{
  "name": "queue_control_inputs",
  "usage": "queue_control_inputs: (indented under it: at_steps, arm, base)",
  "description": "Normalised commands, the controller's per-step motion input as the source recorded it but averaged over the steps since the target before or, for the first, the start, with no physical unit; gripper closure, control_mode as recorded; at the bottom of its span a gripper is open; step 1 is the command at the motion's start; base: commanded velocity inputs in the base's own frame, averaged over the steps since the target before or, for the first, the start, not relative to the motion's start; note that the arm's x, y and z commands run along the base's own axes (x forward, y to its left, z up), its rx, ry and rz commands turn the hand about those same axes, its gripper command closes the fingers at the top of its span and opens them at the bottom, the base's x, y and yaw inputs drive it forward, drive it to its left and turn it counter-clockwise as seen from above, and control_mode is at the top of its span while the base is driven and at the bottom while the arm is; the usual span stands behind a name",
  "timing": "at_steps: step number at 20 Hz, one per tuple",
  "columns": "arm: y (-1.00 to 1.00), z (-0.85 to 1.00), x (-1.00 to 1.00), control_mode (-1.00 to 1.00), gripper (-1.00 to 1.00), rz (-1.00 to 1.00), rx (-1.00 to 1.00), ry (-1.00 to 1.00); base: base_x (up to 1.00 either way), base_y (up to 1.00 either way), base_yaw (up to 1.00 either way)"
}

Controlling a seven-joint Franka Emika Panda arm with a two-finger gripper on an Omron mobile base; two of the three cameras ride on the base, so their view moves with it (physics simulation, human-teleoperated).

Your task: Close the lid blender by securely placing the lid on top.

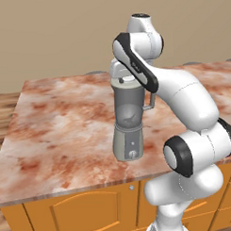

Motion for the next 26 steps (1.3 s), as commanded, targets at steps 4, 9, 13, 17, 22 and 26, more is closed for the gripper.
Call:
queue_control_inputs:
  at_steps: [4,9,13,17,22,26]
  arm:
    - [-0.05,-0.06,0.0,-1.0,1.0,0.0,0.0,0.0]
    - [-0.19,-0.01,-0.02,-1.0,1.0,0.0,0.0,0.0]
    - [-0.13,0.0,-0.05,-1.0,1.0,0.0,0.0,0.0]
    - [0.01,-0.04,-0.03,-1.0,1.0,0.0,0.0,0.0]
    - [0.12,-0.11,0.0,-1.0,-1.0,0.0,0.0,0.0]
    - [0.02,0.0,0.0,-1.0,-1.0,0.0,0.0,0.0]
  base:
    - [0.0,0.0,0.0]
    - [0.0,0.0,0.0]
    - [0.0,0.0,0.0]
    - [0.0,0.0,0.0]
    - [0.0,0.0,0.0]
    - [0.0,0.0,0.0]
